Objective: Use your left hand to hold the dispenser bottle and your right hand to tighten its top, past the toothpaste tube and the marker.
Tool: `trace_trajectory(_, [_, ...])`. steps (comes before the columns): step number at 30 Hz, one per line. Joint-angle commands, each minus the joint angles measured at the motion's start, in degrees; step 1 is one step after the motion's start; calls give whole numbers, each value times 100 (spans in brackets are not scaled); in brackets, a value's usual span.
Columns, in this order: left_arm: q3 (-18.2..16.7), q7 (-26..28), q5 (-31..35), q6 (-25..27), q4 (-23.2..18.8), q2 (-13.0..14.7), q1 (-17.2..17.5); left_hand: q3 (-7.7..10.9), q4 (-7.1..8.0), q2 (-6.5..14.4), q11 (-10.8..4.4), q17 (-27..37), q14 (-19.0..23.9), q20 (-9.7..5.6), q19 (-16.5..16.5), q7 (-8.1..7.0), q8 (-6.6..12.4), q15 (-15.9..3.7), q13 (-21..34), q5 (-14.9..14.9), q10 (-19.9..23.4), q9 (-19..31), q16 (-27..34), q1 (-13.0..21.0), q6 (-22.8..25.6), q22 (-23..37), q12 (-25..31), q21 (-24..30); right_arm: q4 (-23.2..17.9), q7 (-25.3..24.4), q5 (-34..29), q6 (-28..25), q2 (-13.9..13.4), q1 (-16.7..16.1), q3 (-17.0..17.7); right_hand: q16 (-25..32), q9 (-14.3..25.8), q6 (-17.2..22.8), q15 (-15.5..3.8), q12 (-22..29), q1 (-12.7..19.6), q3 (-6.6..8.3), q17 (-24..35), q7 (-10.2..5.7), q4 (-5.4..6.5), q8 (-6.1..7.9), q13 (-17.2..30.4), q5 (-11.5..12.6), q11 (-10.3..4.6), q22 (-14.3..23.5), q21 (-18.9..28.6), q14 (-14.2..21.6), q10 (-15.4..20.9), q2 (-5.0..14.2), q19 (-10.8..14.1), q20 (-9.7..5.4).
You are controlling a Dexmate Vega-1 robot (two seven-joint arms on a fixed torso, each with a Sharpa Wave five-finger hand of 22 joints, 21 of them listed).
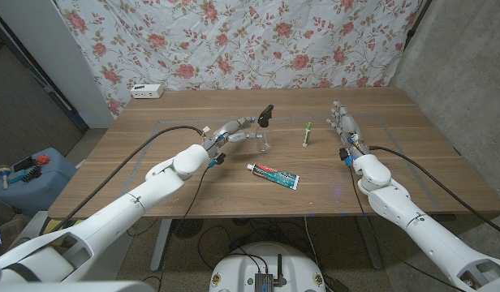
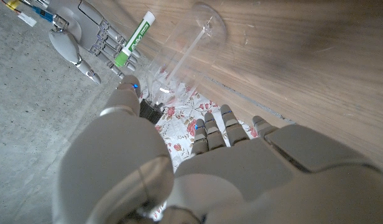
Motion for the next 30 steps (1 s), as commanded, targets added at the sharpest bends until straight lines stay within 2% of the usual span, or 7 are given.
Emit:
trace_trajectory(1, [111, -14, 15, -42, 236, -135, -108, -27, 16, 11, -2, 8, 83, -51, 8, 1, 32, -185, 7, 18, 73, 11, 0, 74, 92, 14, 50, 64, -10, -14, 3, 56, 8, -54, 15, 40, 22, -9, -101, 28, -38, 32, 26, -38, 21, 46, 19, -3, -1, 31, 35, 8, 42, 3, -44, -219])
trace_trajectory(7, [161, -30, 19, -146, 378, -216, -170, -41, 29, 24, 4, 8, 143, -85, 77, -7, 32, -191, 8, 22, 153, 13, 9, 102, 150, 14, 68, 84, -54, -11, 13, 25, -38, -92, 34, 41, 23, -4, -98, 30, -46, 30, 26, -37, 26, 49, 19, -3, -7, 31, 37, 10, 50, 1, -41, -225])
trace_trajectory(9, [181, -56, 16, -187, 433, -242, -202, -47, 34, 30, 2, 7, 175, -102, 101, -8, 39, -200, 9, 23, 175, 14, 14, 115, 192, 13, 70, 89, -62, -15, 13, 20, -43, -99, 38, 42, 8, 60, -97, 26, -68, 15, 28, 304, 32, 63, 19, -6, 2, 32, 41, 11, 49, -32, -40, -233])
trace_trajectory(10, [193, -65, 18, -227, 472, -259, -220, -50, 37, 34, 0, 7, 202, -118, 114, -1, 38, -205, 9, 24, 185, 15, 19, 122, 206, 13, 70, 91, -63, -16, 12, 23, -44, -102, 39, 42, 5, 60, -95, 28, -71, 15, 28, 356, 34, 61, 19, -6, 23, 32, 42, 11, 55, -33, -39, -235])
trace_trajectory(21, [317, -131, 48, -317, 763, -446, -393, -93, 62, 68, -10, 5, 411, -233, 255, -18, 48, -220, 11, 23, 424, 20, 37, 195, 405, 10, 110, 105, -59, -24, 6, 56, -36, -125, 45, 43, -5, 59, -94, 25, -80, 15, 29, 422, 40, 53, 19, -3, 20, 32, 43, 12, 54, -34, -39, -244])
trace_trajectory(25, [327, -137, 33, -357, 819, -480, -418, -125, 62, 90, -22, 13, 697, -423, 393, 19, 61, -253, 21, 14, 594, 29, 79, 278, 587, 7, 133, 118, -77, -57, 1, 69, -34, -151, 59, 43, -8, 66, -97, 23, -82, 15, 29, 427, 42, 53, 19, -2, -3, 32, 43, 12, 51, -33, -38, -242])
trace_trajectory(30, [333, -114, 32, -267, 817, -494, -431, -123, 53, 113, -33, 11, 766, -495, 409, 38, 59, -224, 26, 6, 616, 32, 74, 338, 638, 6, 123, 105, -76, -70, 8, 77, -29, -170, 68, 43, -11, 70, -92, 23, -85, 16, 30, 426, 45, 51, 19, -1, 4, 32, 44, 13, 52, -32, -36, -244])
